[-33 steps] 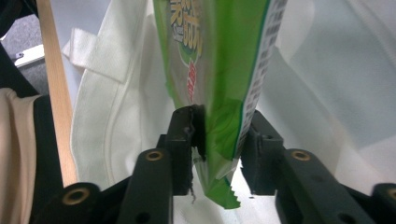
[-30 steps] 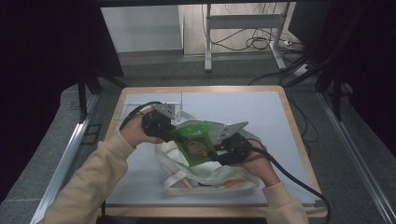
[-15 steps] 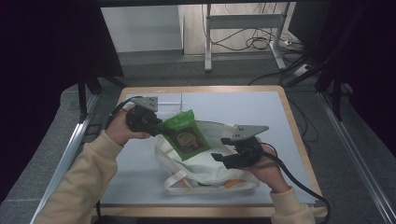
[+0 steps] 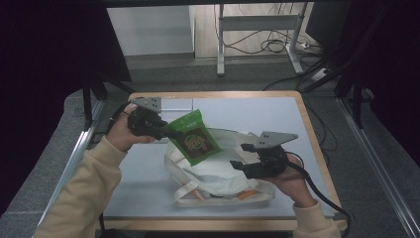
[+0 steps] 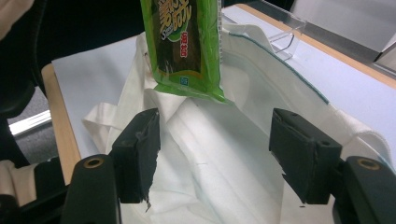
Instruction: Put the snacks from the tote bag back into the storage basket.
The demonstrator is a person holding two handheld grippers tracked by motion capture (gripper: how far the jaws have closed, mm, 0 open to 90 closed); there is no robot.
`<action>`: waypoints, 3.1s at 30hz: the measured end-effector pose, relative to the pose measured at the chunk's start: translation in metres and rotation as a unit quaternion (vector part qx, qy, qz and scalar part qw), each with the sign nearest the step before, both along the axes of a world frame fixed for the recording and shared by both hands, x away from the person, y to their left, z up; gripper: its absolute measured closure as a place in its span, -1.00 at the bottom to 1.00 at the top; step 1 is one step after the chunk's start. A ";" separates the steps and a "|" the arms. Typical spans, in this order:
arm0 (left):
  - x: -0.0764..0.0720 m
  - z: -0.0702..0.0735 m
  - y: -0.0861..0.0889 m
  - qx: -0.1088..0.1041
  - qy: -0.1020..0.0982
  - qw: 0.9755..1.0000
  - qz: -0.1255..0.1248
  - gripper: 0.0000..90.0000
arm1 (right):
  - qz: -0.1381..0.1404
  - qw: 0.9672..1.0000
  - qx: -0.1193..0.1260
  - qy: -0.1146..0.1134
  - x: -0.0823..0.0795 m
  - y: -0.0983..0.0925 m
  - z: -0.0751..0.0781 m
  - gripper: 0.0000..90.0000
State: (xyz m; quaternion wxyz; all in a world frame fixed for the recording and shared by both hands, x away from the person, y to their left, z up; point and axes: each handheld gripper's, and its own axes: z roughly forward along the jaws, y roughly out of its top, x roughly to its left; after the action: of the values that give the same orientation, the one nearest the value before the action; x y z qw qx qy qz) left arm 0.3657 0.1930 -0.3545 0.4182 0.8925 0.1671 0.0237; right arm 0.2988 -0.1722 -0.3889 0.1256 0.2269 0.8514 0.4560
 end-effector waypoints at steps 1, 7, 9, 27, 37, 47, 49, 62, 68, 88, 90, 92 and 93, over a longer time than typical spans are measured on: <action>0.000 0.000 0.000 -0.001 0.000 1.000 0.000 0.72 | -0.001 1.000 0.001 0.000 0.000 -0.002 0.000 -0.25; 0.000 0.005 0.004 -0.002 -0.001 1.000 0.005 0.72 | -0.012 1.000 0.015 0.003 -0.003 -0.014 0.003 -0.25; 0.000 0.006 0.005 -0.001 -0.003 1.000 0.007 0.72 | -0.016 1.000 0.012 0.005 -0.004 -0.017 0.002 -0.25; 0.022 0.011 0.020 -0.011 0.003 0.999 0.041 0.72 | -0.010 1.000 -0.009 0.022 -0.011 -0.015 -0.014 -0.26; 0.034 0.022 0.036 -0.019 0.003 0.998 0.061 0.72 | -0.006 1.000 -0.010 0.028 -0.011 -0.014 -0.015 -0.29; 0.030 0.042 0.047 -0.028 -0.014 0.997 0.067 0.72 | -0.006 0.999 -0.021 0.041 -0.010 -0.011 -0.019 -0.31; 0.029 0.045 0.049 -0.029 -0.015 0.997 0.069 0.72 | -0.007 0.999 -0.023 0.042 -0.009 -0.011 -0.020 -0.32; 0.037 0.050 0.054 -0.023 -0.020 0.996 0.089 0.72 | -0.005 0.999 -0.025 0.044 -0.009 -0.010 -0.021 -0.33; 0.044 0.053 0.061 -0.024 -0.019 0.994 0.107 0.72 | -0.007 0.999 -0.023 0.041 -0.010 -0.012 -0.019 -0.33; 0.072 0.054 0.072 -0.036 -0.007 0.987 0.155 0.72 | -0.007 0.999 -0.032 0.042 -0.009 -0.009 -0.022 -0.34; 0.074 0.054 0.073 -0.035 -0.007 0.986 0.162 0.72 | -0.007 0.999 -0.032 0.041 -0.010 -0.009 -0.022 -0.34; 0.077 0.054 0.074 -0.035 -0.006 0.986 0.164 0.72 | -0.008 0.999 -0.031 0.041 -0.010 -0.010 -0.021 -0.34; 0.078 0.054 0.074 -0.035 -0.005 0.986 0.166 0.72 | -0.007 0.999 -0.030 0.041 -0.010 -0.010 -0.021 -0.34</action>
State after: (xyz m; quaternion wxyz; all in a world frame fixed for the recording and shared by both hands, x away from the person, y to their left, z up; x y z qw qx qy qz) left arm 0.4439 0.2671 -0.3009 0.4403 0.8373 0.3111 0.0917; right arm 0.2889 -0.1822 -0.4101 0.1006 0.2477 0.8675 0.4194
